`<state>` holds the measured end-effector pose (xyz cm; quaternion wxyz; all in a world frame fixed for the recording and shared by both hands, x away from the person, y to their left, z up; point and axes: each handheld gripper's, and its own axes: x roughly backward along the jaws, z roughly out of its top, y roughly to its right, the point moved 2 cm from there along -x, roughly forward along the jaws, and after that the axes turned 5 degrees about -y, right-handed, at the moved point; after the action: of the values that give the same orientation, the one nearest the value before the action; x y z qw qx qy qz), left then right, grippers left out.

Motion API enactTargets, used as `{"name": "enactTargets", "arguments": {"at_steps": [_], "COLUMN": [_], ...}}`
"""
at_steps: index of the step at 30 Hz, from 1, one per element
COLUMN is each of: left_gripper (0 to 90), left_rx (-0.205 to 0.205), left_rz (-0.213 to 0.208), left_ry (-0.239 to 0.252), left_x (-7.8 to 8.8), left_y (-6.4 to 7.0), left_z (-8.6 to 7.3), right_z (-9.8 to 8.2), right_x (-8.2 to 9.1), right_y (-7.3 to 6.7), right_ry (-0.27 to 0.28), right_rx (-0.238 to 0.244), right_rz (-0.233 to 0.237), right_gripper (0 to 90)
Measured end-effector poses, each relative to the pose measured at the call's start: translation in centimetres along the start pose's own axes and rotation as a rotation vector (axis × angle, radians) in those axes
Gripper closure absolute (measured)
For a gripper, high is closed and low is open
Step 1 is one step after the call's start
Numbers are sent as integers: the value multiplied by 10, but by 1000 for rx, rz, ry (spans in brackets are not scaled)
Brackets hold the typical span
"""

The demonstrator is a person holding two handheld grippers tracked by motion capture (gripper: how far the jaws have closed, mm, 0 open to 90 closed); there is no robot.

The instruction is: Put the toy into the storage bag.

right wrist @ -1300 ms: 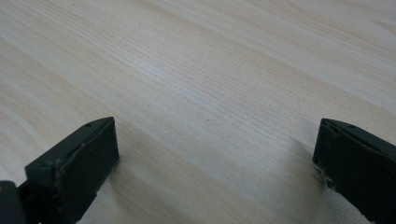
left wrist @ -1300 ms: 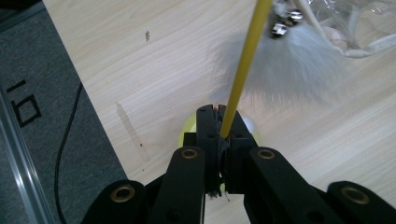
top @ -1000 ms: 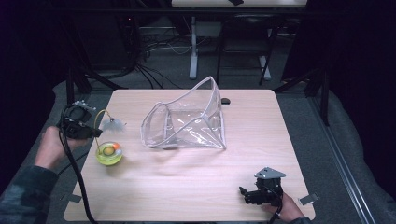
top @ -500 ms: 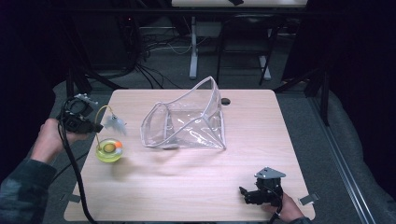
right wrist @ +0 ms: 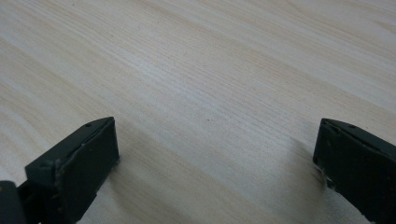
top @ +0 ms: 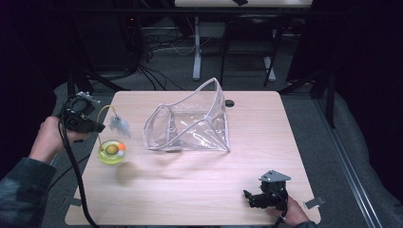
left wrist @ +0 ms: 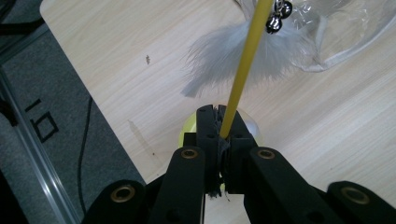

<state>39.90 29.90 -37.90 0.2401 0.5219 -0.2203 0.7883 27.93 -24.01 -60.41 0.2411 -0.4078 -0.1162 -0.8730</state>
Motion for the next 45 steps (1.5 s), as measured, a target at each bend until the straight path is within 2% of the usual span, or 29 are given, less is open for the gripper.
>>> {"name": "enactTargets", "arguments": {"at_steps": [23, 45], "left_gripper": [876, 877], "left_rx": [-10, -40], "left_rz": [6, 19], "left_ry": [16, 23], "left_x": [18, 37], "left_y": [-3, -2], "left_z": [17, 36], "right_z": [0, 0], "right_x": [0, 0], "right_y": [0, 0], "right_ry": [3, 3], "right_rx": [-3, -3], "right_rz": [2, 3], "right_gripper": [0, 0]}}
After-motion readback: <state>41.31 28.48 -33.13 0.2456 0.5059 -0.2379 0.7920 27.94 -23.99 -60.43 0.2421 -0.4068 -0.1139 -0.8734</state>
